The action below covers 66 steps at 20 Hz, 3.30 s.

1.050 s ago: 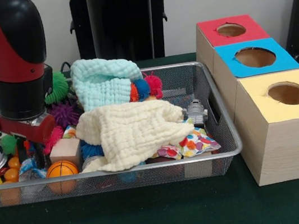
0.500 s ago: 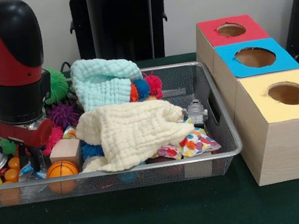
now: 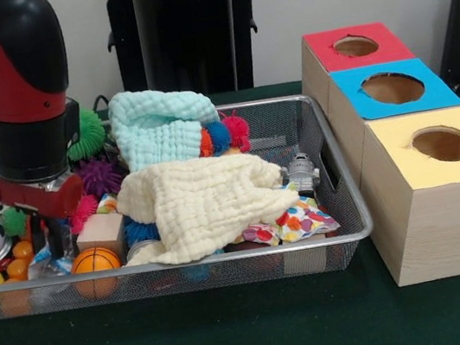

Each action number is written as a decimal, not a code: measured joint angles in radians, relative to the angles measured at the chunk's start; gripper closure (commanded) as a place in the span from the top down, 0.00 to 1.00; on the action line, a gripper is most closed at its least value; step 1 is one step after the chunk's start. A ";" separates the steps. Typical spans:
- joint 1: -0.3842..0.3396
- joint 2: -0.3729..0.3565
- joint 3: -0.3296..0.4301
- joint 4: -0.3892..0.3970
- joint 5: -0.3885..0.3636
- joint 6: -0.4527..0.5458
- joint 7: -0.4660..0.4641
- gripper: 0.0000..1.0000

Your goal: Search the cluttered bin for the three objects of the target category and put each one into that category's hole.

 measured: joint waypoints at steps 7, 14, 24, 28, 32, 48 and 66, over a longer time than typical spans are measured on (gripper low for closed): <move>0.005 -0.090 0.008 0.046 0.048 0.017 0.000 0.00; 0.023 -0.197 0.011 0.050 0.112 0.108 0.000 0.00; 0.066 -0.357 0.019 0.087 0.291 0.306 0.000 0.00; 0.113 -0.400 0.011 0.107 0.325 0.352 0.000 0.00; 0.187 -0.444 -0.010 0.127 0.357 0.369 0.000 0.00; 0.448 -0.497 -0.178 0.243 0.490 0.370 0.027 0.00; 0.712 -0.455 -0.410 0.296 0.676 0.369 0.253 0.00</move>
